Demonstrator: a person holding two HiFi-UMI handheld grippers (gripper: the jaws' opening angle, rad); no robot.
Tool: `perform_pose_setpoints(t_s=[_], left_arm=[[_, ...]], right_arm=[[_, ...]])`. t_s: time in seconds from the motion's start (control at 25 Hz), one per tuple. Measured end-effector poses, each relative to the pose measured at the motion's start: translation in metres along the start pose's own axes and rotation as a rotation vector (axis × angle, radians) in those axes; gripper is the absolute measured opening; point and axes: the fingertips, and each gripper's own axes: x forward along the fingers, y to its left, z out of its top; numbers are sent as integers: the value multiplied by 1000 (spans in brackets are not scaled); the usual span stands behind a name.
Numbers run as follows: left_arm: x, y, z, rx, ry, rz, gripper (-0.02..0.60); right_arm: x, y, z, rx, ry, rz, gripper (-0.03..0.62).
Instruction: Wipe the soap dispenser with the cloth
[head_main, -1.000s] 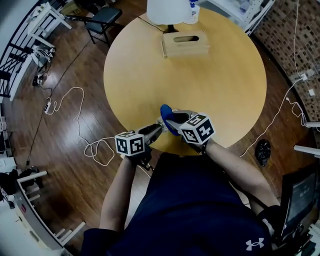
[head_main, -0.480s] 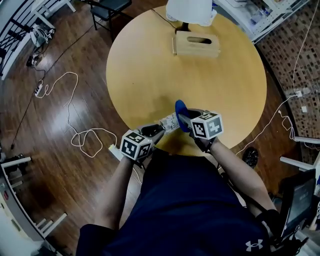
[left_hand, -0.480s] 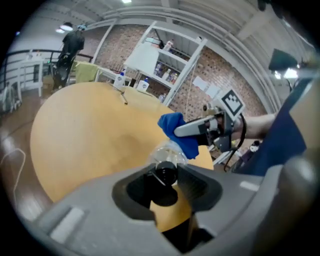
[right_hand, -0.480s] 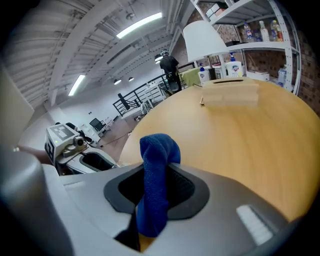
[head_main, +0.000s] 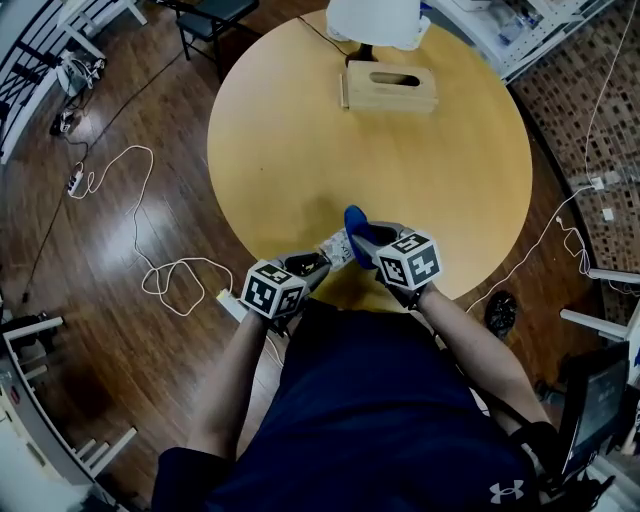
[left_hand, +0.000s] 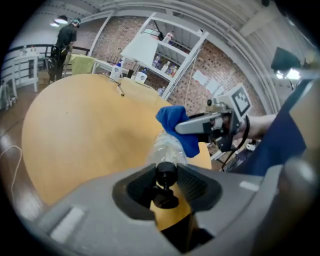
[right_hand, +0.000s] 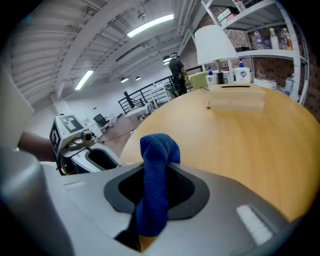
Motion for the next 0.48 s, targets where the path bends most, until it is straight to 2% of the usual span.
perform_pose_setpoints(t_s=[0.08, 0.12, 0.24, 0.36, 0.48], left_arm=[[-2, -5, 2, -15, 2, -18, 130], [-1, -7, 4, 2, 12, -20, 131], [11, -5, 6, 108, 54, -5, 131], [18, -6, 14, 124, 75, -26, 130], [16, -6, 25, 62, 38, -51, 130]], right_arm=[[-5, -20, 0, 34, 6, -52, 95], [-8, -27, 0, 45, 11, -75, 95], [-17, -30, 5, 44, 9, -104, 95], [-19, -2, 18, 20, -34, -29, 95], [-12, 40, 20, -89, -24, 70, 95]])
